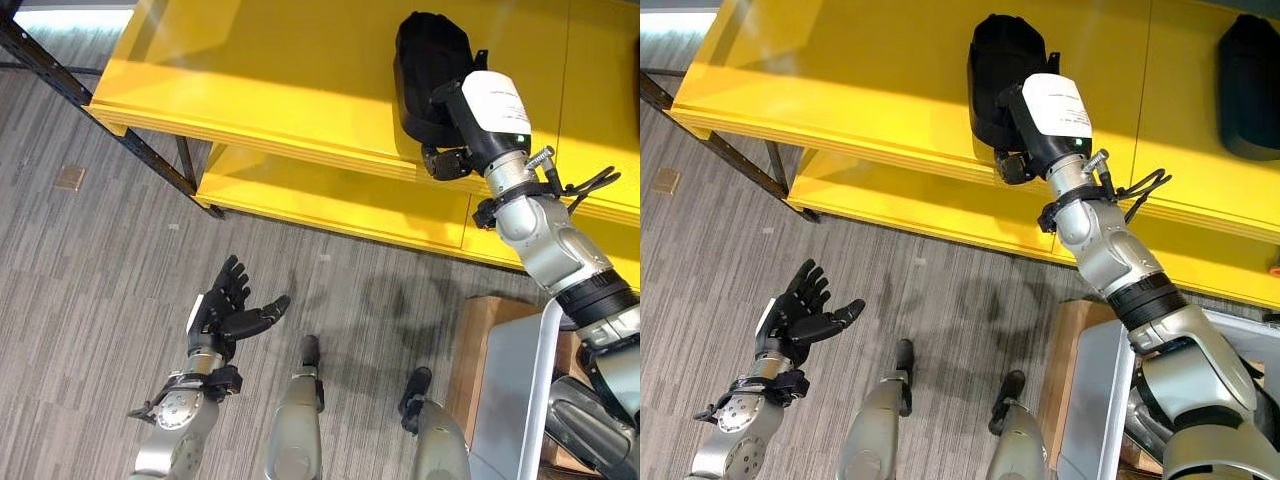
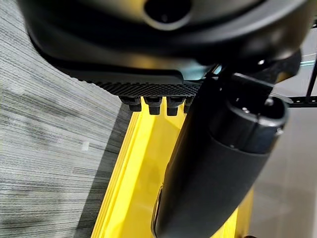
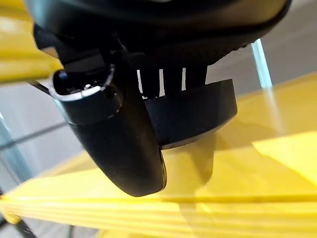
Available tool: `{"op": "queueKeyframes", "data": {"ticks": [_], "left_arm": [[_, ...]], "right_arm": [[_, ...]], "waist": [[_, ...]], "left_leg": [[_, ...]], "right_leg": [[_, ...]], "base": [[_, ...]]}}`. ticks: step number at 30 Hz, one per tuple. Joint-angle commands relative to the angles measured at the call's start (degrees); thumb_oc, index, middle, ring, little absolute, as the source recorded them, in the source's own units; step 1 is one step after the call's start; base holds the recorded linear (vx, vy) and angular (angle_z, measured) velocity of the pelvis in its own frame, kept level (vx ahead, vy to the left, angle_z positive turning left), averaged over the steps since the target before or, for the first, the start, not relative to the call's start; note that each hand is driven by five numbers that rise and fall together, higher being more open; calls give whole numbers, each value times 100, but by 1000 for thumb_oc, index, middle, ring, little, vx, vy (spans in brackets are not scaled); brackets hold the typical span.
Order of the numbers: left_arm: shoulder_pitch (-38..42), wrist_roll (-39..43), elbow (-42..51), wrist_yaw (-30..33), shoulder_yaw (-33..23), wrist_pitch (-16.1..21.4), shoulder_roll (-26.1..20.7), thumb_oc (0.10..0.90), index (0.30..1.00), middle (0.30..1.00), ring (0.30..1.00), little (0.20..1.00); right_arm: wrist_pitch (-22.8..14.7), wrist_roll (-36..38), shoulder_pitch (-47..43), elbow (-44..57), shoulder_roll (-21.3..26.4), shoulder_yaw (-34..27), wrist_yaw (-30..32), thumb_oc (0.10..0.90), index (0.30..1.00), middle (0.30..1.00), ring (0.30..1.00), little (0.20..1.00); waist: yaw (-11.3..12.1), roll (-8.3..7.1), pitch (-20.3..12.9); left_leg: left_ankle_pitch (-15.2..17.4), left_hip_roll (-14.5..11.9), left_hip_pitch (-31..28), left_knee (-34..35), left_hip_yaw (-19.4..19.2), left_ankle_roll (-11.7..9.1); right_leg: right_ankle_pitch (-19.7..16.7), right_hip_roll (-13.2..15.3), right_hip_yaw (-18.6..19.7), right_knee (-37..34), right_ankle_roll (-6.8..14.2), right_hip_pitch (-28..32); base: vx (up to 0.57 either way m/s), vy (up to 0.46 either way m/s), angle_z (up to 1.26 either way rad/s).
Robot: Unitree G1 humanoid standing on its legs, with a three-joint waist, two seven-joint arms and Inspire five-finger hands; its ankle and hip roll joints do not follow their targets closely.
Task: Move parts from the plastic box to the shelf.
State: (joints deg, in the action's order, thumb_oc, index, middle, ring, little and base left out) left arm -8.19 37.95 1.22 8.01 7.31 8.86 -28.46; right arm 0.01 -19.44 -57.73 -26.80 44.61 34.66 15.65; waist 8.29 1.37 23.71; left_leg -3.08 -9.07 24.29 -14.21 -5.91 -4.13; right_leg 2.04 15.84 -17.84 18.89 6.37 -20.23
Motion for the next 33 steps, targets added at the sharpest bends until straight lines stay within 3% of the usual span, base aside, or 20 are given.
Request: {"op": "queueKeyframes", "data": {"ticks": [1, 15, 33], "left_arm": [[93, 108, 831, -180, 99, 642, -417, 900, 1000, 1000, 1000, 1000], [184, 234, 876, -260, 181, 706, -492, 900, 1000, 1000, 1000, 1000], [282, 256, 845, -254, 157, 745, -528, 900, 1000, 1000, 1000, 1000]], "right_arm": [[-199, 244, -1720, -122, 509, 184, 635, 400, 300, 300, 300, 300], [-208, 550, -2955, -1910, 605, 1190, 575, 400, 300, 300, 300, 300], [-187, 548, -3504, -2689, 651, 1735, 515, 400, 300, 300, 300, 300]], "waist": [[53, -37, -324], [76, -50, -238], [70, -61, -234]], "left_leg": [[764, -277, -58, -612, 62, -87], [727, -221, 266, -652, 106, -100], [756, -137, 390, -697, 160, -82]], "right_leg": [[291, 24, 63, 3, 85, 180], [264, 12, 114, 81, 78, -193], [298, 17, 107, 172, 86, -300]], "base": [[0, 0, 0], [1, -1, 0], [0, 0, 0]]}}
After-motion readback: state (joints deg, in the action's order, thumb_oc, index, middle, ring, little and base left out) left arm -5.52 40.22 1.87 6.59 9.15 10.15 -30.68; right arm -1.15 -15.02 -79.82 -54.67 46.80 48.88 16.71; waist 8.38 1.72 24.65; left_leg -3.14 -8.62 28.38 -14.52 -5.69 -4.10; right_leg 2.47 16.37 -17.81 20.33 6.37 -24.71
